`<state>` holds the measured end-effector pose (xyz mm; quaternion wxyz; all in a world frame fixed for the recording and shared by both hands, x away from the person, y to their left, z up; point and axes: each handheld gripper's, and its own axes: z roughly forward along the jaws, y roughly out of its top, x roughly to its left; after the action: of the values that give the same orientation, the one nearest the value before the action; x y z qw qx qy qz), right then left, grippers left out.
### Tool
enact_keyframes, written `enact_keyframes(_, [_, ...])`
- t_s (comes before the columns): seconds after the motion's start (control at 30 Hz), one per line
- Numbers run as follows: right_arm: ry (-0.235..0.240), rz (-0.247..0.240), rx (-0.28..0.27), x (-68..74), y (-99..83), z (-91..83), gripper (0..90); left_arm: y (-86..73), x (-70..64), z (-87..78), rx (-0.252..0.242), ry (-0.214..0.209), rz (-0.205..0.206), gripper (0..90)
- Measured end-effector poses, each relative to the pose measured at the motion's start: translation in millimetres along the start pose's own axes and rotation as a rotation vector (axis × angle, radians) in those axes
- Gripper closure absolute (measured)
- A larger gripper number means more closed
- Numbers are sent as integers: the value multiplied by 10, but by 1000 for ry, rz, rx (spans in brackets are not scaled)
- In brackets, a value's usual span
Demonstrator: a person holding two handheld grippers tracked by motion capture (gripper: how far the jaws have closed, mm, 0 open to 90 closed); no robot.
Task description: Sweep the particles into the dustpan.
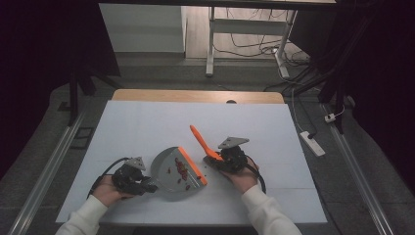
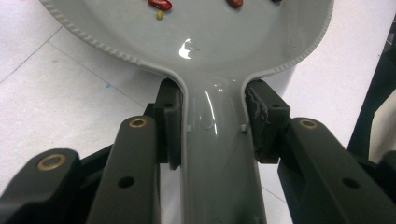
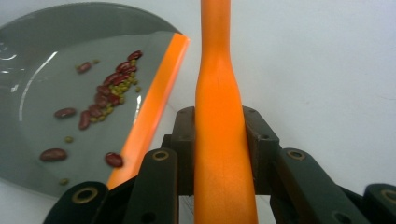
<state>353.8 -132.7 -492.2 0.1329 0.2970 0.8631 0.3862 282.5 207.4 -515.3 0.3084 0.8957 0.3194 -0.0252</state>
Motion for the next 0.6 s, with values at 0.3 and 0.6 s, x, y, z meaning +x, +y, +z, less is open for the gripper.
enact_keyframes(0.3, [69, -6, -18, 292, -12, 10, 697, 3, -13, 12, 3, 4, -1, 615])
enact_keyframes(0.6, [86, 20, -155, 287, 109, -205, 698, -2, -7, 21, -1, -1, -1, 614])
